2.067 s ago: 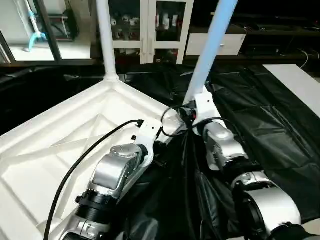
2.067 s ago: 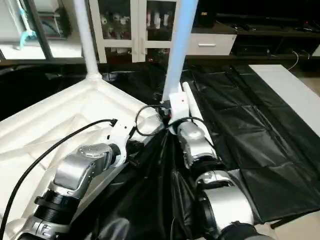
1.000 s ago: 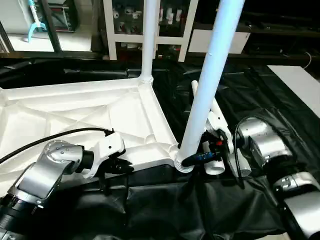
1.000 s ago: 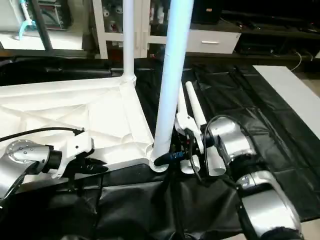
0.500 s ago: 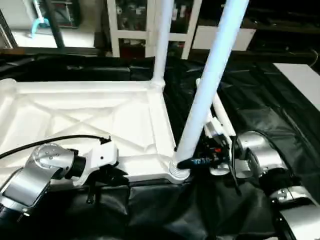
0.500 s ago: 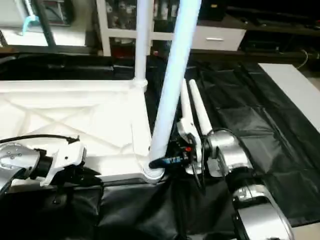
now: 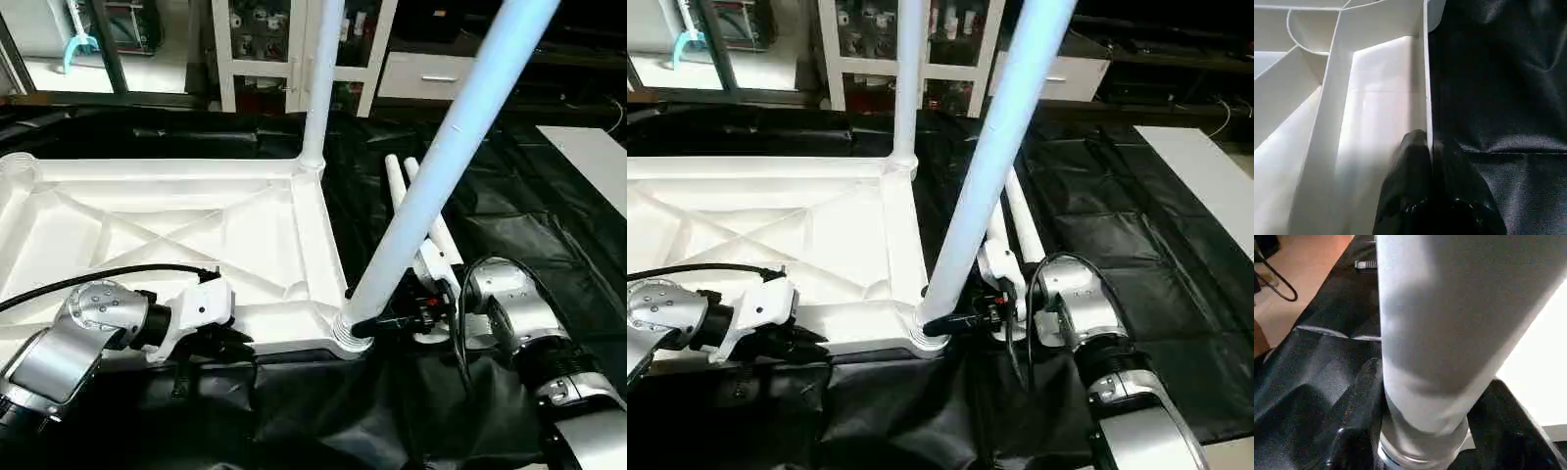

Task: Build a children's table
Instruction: Insert table leg to table base

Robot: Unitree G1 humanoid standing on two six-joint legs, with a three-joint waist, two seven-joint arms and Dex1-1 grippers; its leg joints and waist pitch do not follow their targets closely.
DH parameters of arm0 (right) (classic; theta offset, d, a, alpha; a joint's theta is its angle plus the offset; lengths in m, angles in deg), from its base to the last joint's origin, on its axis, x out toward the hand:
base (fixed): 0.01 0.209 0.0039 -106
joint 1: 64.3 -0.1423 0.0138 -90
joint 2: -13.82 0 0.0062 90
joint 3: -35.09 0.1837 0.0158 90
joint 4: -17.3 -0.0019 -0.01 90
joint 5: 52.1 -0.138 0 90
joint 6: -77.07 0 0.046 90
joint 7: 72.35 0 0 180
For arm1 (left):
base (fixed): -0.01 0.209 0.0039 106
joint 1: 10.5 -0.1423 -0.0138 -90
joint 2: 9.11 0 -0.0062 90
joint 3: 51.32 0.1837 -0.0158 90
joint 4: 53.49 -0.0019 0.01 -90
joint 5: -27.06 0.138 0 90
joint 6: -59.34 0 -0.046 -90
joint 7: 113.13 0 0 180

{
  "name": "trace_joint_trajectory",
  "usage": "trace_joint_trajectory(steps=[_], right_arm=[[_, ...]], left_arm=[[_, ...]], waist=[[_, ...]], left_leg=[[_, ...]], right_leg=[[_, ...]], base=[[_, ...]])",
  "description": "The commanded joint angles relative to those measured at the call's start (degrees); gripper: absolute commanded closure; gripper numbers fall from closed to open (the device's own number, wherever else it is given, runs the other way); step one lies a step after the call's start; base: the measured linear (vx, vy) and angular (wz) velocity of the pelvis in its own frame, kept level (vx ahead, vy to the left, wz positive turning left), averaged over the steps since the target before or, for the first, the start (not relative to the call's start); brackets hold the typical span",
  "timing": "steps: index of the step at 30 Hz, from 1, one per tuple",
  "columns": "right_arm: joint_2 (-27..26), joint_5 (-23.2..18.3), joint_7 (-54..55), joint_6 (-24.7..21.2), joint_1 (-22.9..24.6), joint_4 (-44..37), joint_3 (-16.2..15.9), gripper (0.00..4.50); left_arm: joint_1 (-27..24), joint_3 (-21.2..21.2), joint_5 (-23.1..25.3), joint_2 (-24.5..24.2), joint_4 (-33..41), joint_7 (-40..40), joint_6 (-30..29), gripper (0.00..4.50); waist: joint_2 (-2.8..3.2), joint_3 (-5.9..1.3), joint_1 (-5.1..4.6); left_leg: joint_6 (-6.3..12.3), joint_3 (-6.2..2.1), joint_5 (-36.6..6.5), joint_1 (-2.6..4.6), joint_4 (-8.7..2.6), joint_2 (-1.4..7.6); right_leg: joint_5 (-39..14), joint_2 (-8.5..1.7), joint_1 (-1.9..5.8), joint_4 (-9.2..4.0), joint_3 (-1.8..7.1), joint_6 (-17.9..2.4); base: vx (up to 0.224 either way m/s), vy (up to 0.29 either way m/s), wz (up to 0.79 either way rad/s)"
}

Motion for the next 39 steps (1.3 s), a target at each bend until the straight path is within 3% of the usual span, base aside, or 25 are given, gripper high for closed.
trace_joint_trajectory(steps=[1, 5, 13, 21, 23, 25, 26, 27, 28, 30, 31, 32, 33, 34, 35, 36, 37, 39], right_arm=[[0.86, 3.87, 6.13, 2.29, 0.97, 2.07, 0.06, 2.50], [2.64, 6.61, 3.79, 6.46, 2.66, 2.76, -3.05, 2.50], [5.43, 8.62, -1.50, 2.09, 6.95, 3.71, -7.61, 2.50], [4.92, 10.37, 1.88, 3.72, 5.86, 5.82, -7.64, 2.50], [4.09, 11.40, 6.19, 3.54, 5.28, 6.32, -7.40, 2.50], [3.07, 12.71, 11.91, 2.88, 4.55, 7.03, -7.31, 2.50], [2.07, 13.62, 16.82, 1.60, 3.74, 7.94, -7.21, 2.50], [2.01, 13.66, 17.07, 1.52, 3.70, 7.99, -7.20, 2.50], [-0.39, 14.38, 25.50, -2.30, 1.78, 10.74, -6.60, 2.50], [-1.60, 14.41, 29.22, -4.12, 0.86, 12.15, -6.27, 2.50], [-3.34, 14.79, 34.48, -6.14, -0.42, 14.19, -6.17, 2.50], [-3.45, 14.82, 34.84, -6.26, -0.51, 14.34, -6.18, 2.50], [-6.12, 15.00, 42.26, -9.05, -2.35, 17.55, -6.07, 2.50], [-7.16, 14.95, 44.90, -10.13, -3.00, 18.75, -5.95, 2.50], [-8.98, 14.69, 49.31, -11.54, -3.84, 20.41, -5.37, 2.50], [-10.15, 14.55, 52.16, -12.40, -4.35, 21.42, -4.94, 2.51], [-11.99, 14.09, 55.32, -13.51, -5.06, 22.65, -4.39, 2.52], [-15.05, 12.64, 60.80, -15.19, -6.26, 24.31, -2.90, 2.52]], left_arm=[[0.18, 0.97, -1.15, 0.38, 1.70, 1.80, 1.77, 4.50], [-0.19, 0.88, -1.17, 0.35, 1.81, 1.67, 1.69, 4.50], [-0.33, 0.80, -0.99, 0.20, 1.70, 1.88, 1.66, 4.50], [-0.01, 0.62, -0.53, 0.60, 1.21, 0.68, 0.75, 4.50], [1.00, 0.64, 1.28, 1.58, -0.18, -2.16, 0.24, 4.50], [1.98, 0.70, 3.11, 2.53, -1.36, -5.21, -1.33, 4.50], [2.75, 0.54, 4.26, 3.68, -1.82, -8.29, -4.36, 4.50], [2.79, 0.52, 4.31, 3.75, -1.83, -8.46, -4.55, 4.50], [4.28, -1.13, 3.69, 7.88, -0.93, -14.73, -12.82, 4.50], [4.94, -2.14, 2.74, 10.17, -0.18, -17.44, -16.59, 4.50], [5.99, -3.30, 2.68, 13.54, 0.51, -21.65, -21.92, 4.50], [6.06, -3.37, 2.70, 13.78, 0.55, -21.94, -22.28, 4.50], [7.49, -4.87, 3.10, 19.09, 1.37, -27.89, -28.82, 4.50], [7.98, -5.39, 3.25, 21.17, 1.66, -29.98, -30.84, 4.50], [8.73, -6.71, 3.21, 25.06, 1.95, -33.13, -33.59, 4.50], [9.21, -7.60, 3.16, 27.58, 2.11, -35.13, -35.34, 4.50], [10.07, -8.49, 3.72, 31.11, 2.21, -37.82, -37.31, 4.50], [10.98, -9.05, 4.49, 35.97, 2.67, -41.33, -39.32, 4.50]], waist=[[1.70, -1.24, -0.59], [1.66, -1.04, -0.76], [1.65, -0.85, -0.59], [1.62, -0.68, -0.59], [1.58, -0.37, -0.67], [1.52, 0.30, -0.70], [1.41, 0.62, -0.70], [1.39, 0.53, -0.77], [1.34, 0.48, -0.92], [1.32, 0.69, -1.50], [1.57, 0.53, -2.01], [1.39, 0.71, -2.32], [1.57, 0.46, -2.69], [1.43, 0.52, -3.08], [1.72, 0.35, -3.44], [1.47, 0.34, -3.49], [1.09, 0.48, -3.46], [1.14, 0.45, -3.51]], left_leg=[[0.71, -2.62, -8.48, 1.76, -5.14, 5.96], [0.27, -2.69, -9.49, 1.75, -5.22, 5.88], [0.17, -2.53, -9.04, 2.04, -5.37, 5.97], [-1.73, -2.74, -12.72, 2.13, -5.80, 6.00], [-2.17, -2.80, -14.77, 2.13, -5.98, 6.02], [-3.56, -3.00, -20.46, 2.52, -6.23, 6.01], [-4.54, -3.35, -25.02, 3.00, -6.16, 5.87], [-5.09, -3.87, -26.70, 3.27, -6.15, 5.93], [-5.15, -4.19, -26.74, 2.99, -6.26, 5.94], [-6.12, -4.62, -28.18, 2.88, -6.54, 5.83], [-6.76, -4.63, -28.88, 3.14, -6.36, 5.78], [-6.63, -4.87, -28.91, 2.77, -6.46, 5.72], [-7.36, -4.84, -29.22, 2.60, -6.54, 5.84], [-7.61, -5.27, -29.01, 2.33, -6.61, 5.63], [-7.82, -5.08, -29.01, 2.32, -6.45, 5.59], [-6.98, -5.28, -28.61, 2.10, -6.38, 5.59], [-5.67, -4.99, -29.01, 2.34, -6.04, 5.34], [-4.73, -5.11, -28.69, 2.45, -5.84, 5.20]], right_leg=[[1.93, -6.00, 0.52, -4.18, 4.22, -16.23], [0.80, -6.08, 0.45, -4.38, 4.28, -15.97], [3.41, -5.83, 0.34, -4.24, 4.24, -15.82], [-0.74, -5.97, 0.20, -4.70, 4.39, -15.14], [-3.42, -6.03, 0.00, -5.04, 4.48, -14.96], [-12.31, -6.23, -0.60, -5.94, 4.69, -13.93], [-20.60, -6.49, -0.98, -6.69, 4.88, -12.34], [-25.28, -6.85, -1.06, -7.14, 5.07, -11.00], [-26.62, -6.83, -0.96, -7.23, 5.09, -10.12], [-28.65, -6.67, -1.09, -7.18, 4.86, -9.89], [-28.74, -6.72, -1.35, -6.97, 4.99, -9.94], [-28.95, -6.70, -1.19, -7.09, 4.84, -9.95], [-28.22, -6.61, -1.21, -6.74, 4.79, -9.74], [-28.12, -6.57, -1.07, -6.87, 4.51, -9.53], [-27.24, -6.68, -1.23, -6.68, 4.65, -9.94], [-26.25, -6.80, -0.88, -7.05, 4.53, -9.96], [-27.08, -6.85, -1.47, -7.47, 4.82, -9.74], [-28.90, -6.94, -1.56, -7.81, 4.85, -8.91]], base=[[0.000, 0.000, 0.00], [0.000, 0.000, 0.00], [0.000, 0.000, 0.00], [0.000, 0.000, 0.00], [0.000, 0.000, 0.00], [0.000, 0.000, 0.00], [0.000, 0.000, 0.00], [-0.053, -0.016, -0.01], [0.000, 0.000, 0.00], [0.000, 0.000, 0.00], [0.000, 0.000, 0.00], [0.000, 0.000, 0.00], [0.000, 0.000, 0.00], [0.000, 0.000, 0.00], [0.000, 0.000, 0.00], [0.000, 0.000, 0.00], [0.000, 0.000, 0.00], [0.000, 0.000, 0.00]])
